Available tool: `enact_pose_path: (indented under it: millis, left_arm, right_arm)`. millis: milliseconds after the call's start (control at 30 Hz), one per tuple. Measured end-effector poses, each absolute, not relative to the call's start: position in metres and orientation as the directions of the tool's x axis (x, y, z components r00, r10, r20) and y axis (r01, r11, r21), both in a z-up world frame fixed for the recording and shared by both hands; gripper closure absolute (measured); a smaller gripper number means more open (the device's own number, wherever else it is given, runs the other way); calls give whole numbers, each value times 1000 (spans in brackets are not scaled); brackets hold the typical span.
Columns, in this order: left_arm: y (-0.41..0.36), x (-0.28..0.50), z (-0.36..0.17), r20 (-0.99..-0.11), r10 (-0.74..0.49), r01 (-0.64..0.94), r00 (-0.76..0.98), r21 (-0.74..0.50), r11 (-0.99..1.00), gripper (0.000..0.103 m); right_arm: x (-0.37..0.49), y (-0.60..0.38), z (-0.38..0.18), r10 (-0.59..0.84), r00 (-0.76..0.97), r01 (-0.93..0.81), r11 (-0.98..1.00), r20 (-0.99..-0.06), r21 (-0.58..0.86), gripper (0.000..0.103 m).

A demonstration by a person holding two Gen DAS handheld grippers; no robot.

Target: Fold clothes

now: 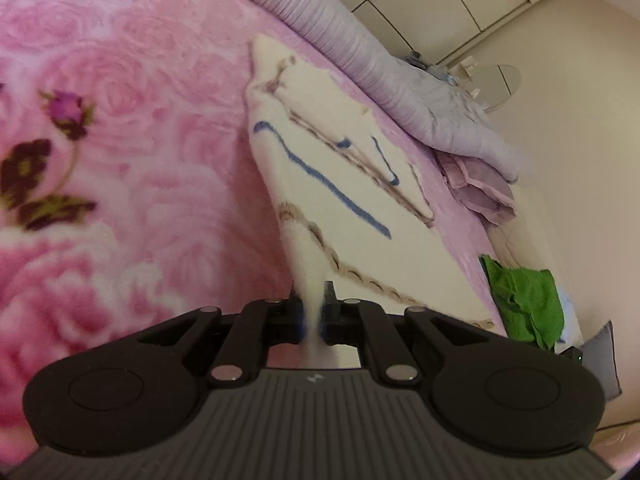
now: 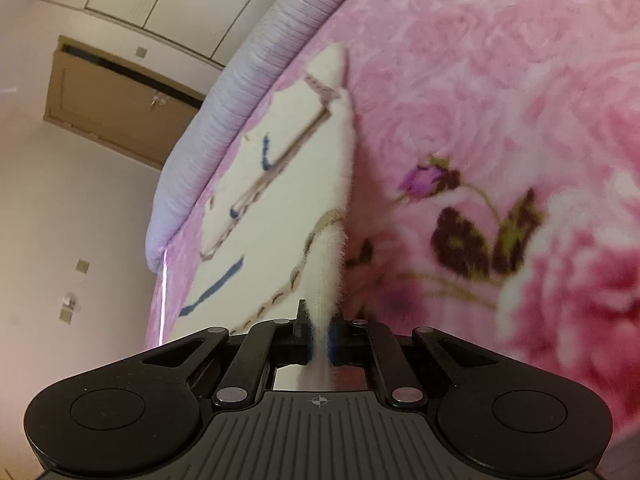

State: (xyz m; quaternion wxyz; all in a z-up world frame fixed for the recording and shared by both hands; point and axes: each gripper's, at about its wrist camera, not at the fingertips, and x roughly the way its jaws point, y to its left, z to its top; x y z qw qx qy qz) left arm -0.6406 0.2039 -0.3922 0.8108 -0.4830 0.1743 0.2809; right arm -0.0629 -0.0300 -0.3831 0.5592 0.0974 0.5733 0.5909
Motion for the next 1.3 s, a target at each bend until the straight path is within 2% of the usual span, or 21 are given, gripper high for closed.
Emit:
enact_pose_path:
  millis: [467,667,800,1000,1133,1267,1300]
  left_arm:
    - [50,-739,-390,-530,262,-588,806,-763,267,99]
    - [28,-756,-370,-508,256,-565,822,-782,262,99]
    - [59,-750,-350,-440,263,-503,858,-825,260,99]
    - [161,-698,-325,-391,248,-456,886,-832,317,99]
    - [254,-647,-329,-395,270,-468,878,-825,315,98]
    - [350,-602,-369,-435,302,-502,848,-843,194,92]
    - [370,-597,-381,-469,329,-538,820,-827,162,90]
  right_arm:
    - [-116,-192,-370,772,-385,-463,313,-506,829,98]
    - [-130,-230,-350,765,-404,-464,302,-502,833,98]
    - [-125,-213,-328,780,-406,-490,254,-476,834,97]
    - [-92,-128,-279,813,-403,-579,129,-420,805,97]
    - [-64,-34,-274,824,-373,-631,112,-426,768,97]
    - [-33,72,-304,821,-318,-603,211,-475,769,97]
    - [-26,97,-319,801,-310,-586,264,-513,766,89]
